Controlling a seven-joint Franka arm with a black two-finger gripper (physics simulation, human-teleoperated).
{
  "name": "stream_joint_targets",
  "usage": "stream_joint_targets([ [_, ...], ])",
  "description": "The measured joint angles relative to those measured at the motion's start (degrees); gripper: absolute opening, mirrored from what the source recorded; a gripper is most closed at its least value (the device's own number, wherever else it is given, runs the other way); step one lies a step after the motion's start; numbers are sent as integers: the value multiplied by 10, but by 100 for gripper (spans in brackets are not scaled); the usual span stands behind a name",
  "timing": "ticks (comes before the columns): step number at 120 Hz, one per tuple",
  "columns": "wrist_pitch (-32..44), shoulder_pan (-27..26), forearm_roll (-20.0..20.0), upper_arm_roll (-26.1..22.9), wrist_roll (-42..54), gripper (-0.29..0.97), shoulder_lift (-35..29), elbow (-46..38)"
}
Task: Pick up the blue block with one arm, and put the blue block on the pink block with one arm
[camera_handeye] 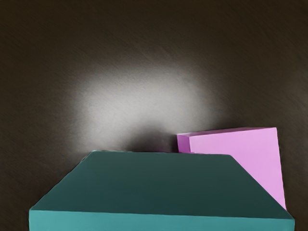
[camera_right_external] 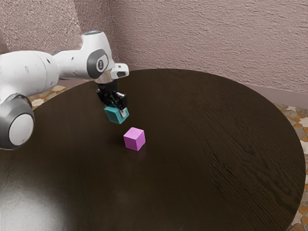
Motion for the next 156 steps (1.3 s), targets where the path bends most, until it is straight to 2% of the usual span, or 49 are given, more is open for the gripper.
stream_joint_targets([
  [36, -3, -25, -7, -1, -3, 34, 9, 0],
  [73, -4, -26, -15, -8, -5, 34, 37, 7],
  [109, -6, -28, -19, -9, -1, 58, 41, 9],
  [138, -7, -29, -16, -2, 3, 65, 30, 12],
  [156, -18, -29, 6, 0, 5, 66, 2, 36],
])
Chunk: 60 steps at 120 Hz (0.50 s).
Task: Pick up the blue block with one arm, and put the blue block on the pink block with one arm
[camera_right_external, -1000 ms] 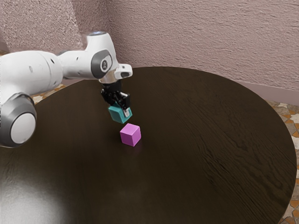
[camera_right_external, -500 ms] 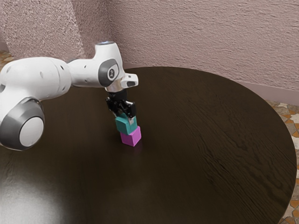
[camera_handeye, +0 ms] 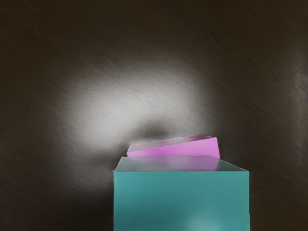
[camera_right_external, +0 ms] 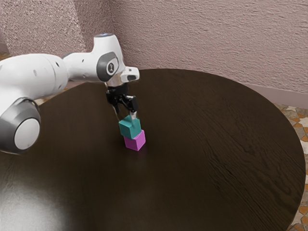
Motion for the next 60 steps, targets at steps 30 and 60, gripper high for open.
stream_joint_targets([
  [30, -115, -40, 132, -2, -13, 67, -201, -10],
  [60, -225, -77, 217, -9, -43, 68, -315, -64],
])
